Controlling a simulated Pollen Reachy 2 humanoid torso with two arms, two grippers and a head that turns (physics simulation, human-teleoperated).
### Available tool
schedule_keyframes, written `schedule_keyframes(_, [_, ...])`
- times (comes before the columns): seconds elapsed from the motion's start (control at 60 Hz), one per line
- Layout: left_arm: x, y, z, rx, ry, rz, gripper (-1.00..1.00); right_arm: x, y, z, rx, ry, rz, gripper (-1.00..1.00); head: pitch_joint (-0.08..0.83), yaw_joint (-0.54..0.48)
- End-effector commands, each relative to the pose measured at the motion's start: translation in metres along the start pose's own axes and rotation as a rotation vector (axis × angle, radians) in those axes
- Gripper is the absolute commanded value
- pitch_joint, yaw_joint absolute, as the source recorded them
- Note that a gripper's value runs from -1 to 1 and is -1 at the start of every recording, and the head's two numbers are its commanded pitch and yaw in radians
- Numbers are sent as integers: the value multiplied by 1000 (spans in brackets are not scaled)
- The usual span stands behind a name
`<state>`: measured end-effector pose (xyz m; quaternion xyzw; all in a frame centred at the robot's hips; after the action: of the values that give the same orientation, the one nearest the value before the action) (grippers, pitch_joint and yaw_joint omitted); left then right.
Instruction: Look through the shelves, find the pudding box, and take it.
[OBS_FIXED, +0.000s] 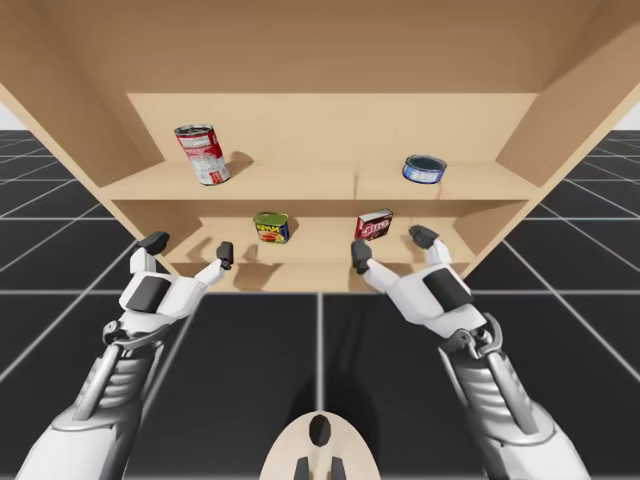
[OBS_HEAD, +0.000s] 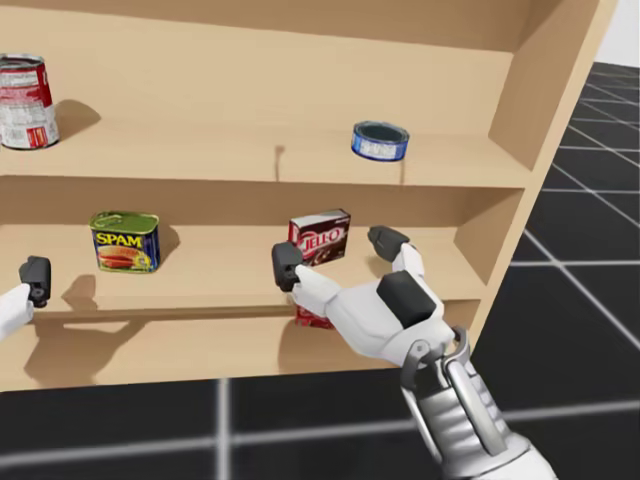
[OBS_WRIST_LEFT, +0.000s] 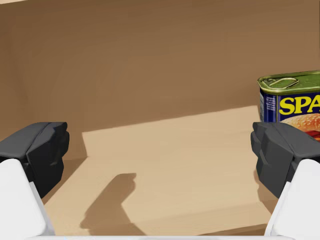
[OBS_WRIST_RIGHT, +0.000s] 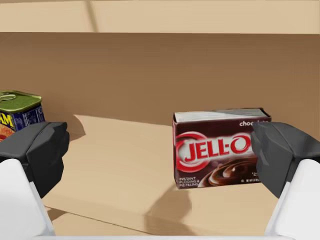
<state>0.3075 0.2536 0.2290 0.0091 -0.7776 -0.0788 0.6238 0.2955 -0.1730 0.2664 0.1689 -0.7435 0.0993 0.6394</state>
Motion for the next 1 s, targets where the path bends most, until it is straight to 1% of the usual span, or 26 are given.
schedule_keyframes(0.017, [0,0,0,1,0,-2,-1000,-10,2,-18,-18,32,-16,-1000,414,-206])
schedule_keyframes(0.183, [0,0,0,2,0,-3,-1000,-22,-4,-39,-30,73,-13,-1000,419,-205])
schedule_keyframes(0.217, [0,0,0,1,0,-3,-1000,-25,-7,-44,-45,80,-2,-1000,420,-205])
schedule_keyframes(0.25, [0,0,0,1,1,-3,-1000,-26,-7,-46,-45,85,-4,-1000,421,-205])
schedule_keyframes(0.283, [0,0,0,1,1,-3,-1000,-29,-9,-51,-54,95,7,-1000,423,-204])
schedule_keyframes(0.333, [0,1,0,1,1,-4,-1000,-33,-11,-56,-57,109,7,-1000,425,-202])
schedule_keyframes(0.383, [0,1,0,1,1,-3,-1000,-38,-13,-61,-64,119,19,-1000,427,-200])
schedule_keyframes(0.5, [0,1,0,2,0,-3,-1000,-43,-18,-71,-78,136,31,-1000,431,-196])
schedule_keyframes(0.783, [-1,2,0,0,0,-5,-1000,-52,-22,-87,-94,162,48,-1000,438,-191])
schedule_keyframes(0.933, [-1,2,0,-2,0,-3,-1000,-56,-22,-94,-76,187,56,-1000,440,-188])
schedule_keyframes(0.983, [-1,2,0,-2,1,-3,-1000,-57,-22,-94,-67,179,67,-1000,440,-187])
schedule_keyframes(1.0, [-1,2,0,-3,2,-4,-1000,-57,-22,-93,-45,174,70,-1000,439,-187])
